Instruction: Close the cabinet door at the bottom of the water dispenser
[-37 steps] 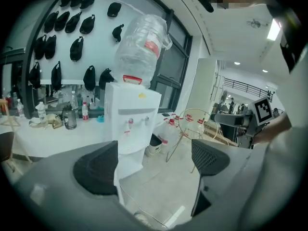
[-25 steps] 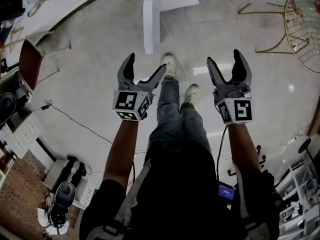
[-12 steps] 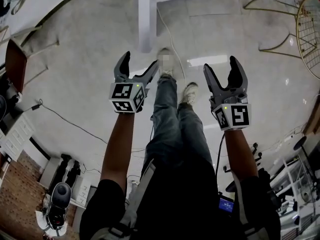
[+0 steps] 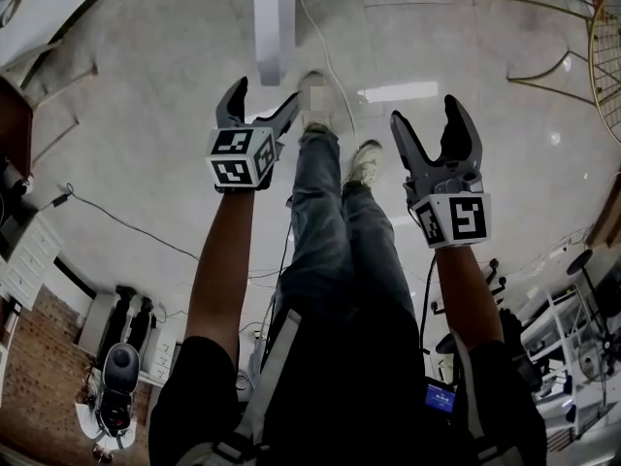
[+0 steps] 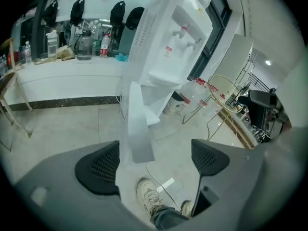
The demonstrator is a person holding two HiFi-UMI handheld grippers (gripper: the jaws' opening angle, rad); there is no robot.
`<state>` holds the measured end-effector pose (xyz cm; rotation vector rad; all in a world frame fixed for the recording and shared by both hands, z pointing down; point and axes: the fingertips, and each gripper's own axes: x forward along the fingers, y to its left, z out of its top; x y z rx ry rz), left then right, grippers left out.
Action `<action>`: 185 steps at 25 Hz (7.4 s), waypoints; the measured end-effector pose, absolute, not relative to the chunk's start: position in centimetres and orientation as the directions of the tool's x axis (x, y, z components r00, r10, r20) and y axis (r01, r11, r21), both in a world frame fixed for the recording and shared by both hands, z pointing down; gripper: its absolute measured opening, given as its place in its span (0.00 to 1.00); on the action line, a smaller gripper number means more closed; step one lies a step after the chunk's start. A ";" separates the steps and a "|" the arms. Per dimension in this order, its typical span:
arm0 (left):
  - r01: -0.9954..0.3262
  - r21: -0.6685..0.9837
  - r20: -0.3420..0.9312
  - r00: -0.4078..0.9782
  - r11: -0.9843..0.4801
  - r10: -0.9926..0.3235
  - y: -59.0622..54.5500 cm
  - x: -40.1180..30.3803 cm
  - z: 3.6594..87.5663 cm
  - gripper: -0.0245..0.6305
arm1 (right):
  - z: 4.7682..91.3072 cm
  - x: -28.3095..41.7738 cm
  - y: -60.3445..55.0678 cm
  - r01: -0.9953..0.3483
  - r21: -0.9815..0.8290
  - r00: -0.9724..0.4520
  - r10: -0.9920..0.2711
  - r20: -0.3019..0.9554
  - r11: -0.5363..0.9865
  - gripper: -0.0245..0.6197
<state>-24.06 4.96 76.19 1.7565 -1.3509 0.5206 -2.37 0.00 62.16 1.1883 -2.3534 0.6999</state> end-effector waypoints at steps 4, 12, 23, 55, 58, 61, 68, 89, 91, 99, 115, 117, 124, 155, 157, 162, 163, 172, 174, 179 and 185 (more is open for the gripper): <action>-0.922 0.382 0.760 0.349 -0.057 -0.549 5.3 -23.9 77.6 0.76 | 62.5 -2.9 0.3 -0.816 -0.261 -0.563 -0.603 0.566 0.516 0.61; -0.909 0.410 0.775 0.392 -0.079 -0.496 5.6 -21.7 78.6 0.76 | 63.3 -2.7 0.0 -0.825 -0.307 -0.560 -0.609 0.561 0.476 0.60; -0.881 0.468 0.776 0.446 -0.068 -0.446 5.1 -19.4 78.0 0.76 | 63.0 -2.2 0.9 -0.862 -0.316 -0.504 -0.617 0.604 0.396 0.60; -0.758 0.603 0.711 0.652 -0.249 -0.264 0.9 -9.1 77.4 0.72 | 60.9 4.6 -4.1 -0.958 -0.260 -0.251 -0.799 0.547 0.124 0.56; -0.751 0.605 0.707 0.659 -0.265 -0.257 0.4 -8.1 77.3 0.72 | 60.5 4.5 -5.0 -0.958 -0.235 -0.270 -0.801 0.534 0.167 0.56; -0.751 0.603 0.701 0.659 -0.268 -0.271 -0.4 -7.3 77.0 0.72 | 60.4 5.3 -6.0 -0.956 -0.227 -0.281 -0.800 0.529 0.186 0.56; -0.768 0.596 0.704 0.640 -0.236 -0.307 -2.0 -6.4 76.9 0.72 | 61.2 7.9 -7.6 -0.957 -0.219 -0.283 -0.793 0.539 0.193 0.55; -0.799 0.556 0.703 0.600 -0.230 -0.382 -7.7 -1.8 77.3 0.70 | 63.8 12.2 -11.9 -0.937 -0.228 -0.348 -0.734 0.584 0.263 0.52; -0.800 0.554 0.702 0.598 -0.231 -0.387 -8.2 -1.5 77.2 0.70 | 64.2 12.2 -12.1 -0.934 -0.240 -0.357 -0.729 0.585 0.266 0.52; -0.799 0.557 0.688 0.596 -0.226 -0.414 -11.1 -0.2 77.3 0.69 | 65.6 12.5 -13.6 -0.920 -0.275 -0.391 -0.716 0.578 0.279 0.51; -0.804 0.549 0.673 0.586 -0.227 -0.452 -15.5 1.3 77.8 0.69 | 68.2 14.2 -15.6 -0.916 -0.300 -0.397 -0.695 0.600 0.266 0.51; -0.806 0.546 0.673 0.583 -0.226 -0.455 -16.0 1.4 77.7 0.69 | 68.3 14.3 -16.0 -0.915 -0.302 -0.401 -0.690 0.602 0.268 0.51; -0.812 0.524 0.679 0.580 -0.256 -0.451 -17.7 1.9 77.5 0.68 | 68.4 14.2 -17.4 -0.908 -0.317 -0.416 -0.672 0.613 0.273 0.51; -0.835 0.473 0.687 0.549 -0.280 -0.476 -24.5 2.4 78.1 0.68 | 69.5 16.8 -21.5 -0.914 -0.321 -0.401 -0.674 0.620 0.248 0.51; -0.838 0.471 0.688 0.545 -0.277 -0.478 -25.0 2.3 78.1 0.68 | 69.5 16.9 -21.9 -0.913 -0.324 -0.403 -0.676 0.616 0.249 0.51; -0.841 0.475 0.689 0.539 -0.261 -0.484 -26.0 2.1 78.1 0.68 | 69.6 16.6 -22.4 -0.907 -0.327 -0.418 -0.667 0.616 0.266 0.50; -0.842 0.475 0.690 0.538 -0.258 -0.485 -26.2 2.1 78.1 0.68 | 69.6 16.5 -22.6 -0.905 -0.328 -0.422 -0.666 0.615 0.271 0.50; -0.852 0.458 0.693 0.521 -0.254 -0.498 -27.8 1.9 78.2 0.68 | 70.0 16.5 -23.7 -0.899 -0.332 -0.436 -0.659 0.613 0.286 0.50; -0.854 0.455 0.695 0.517 -0.252 -0.500 -28.1 1.8 78.3 0.68 | 70.1 16.4 -23.8 -0.897 -0.333 -0.440 -0.653 0.616 0.290 0.50; -0.856 0.464 0.700 0.512 -0.227 -0.499 -28.6 1.5 78.9 0.68 | 70.4 16.1 -24.0 -0.898 -0.334 -0.437 -0.648 0.624 0.285 0.50; -0.861 0.466 0.700 0.500 -0.204 -0.510 -28.9 1.8 79.1 0.68 | 70.4 17.0 -23.9 -0.902 -0.334 -0.430 -0.651 0.625 0.276 0.50</action>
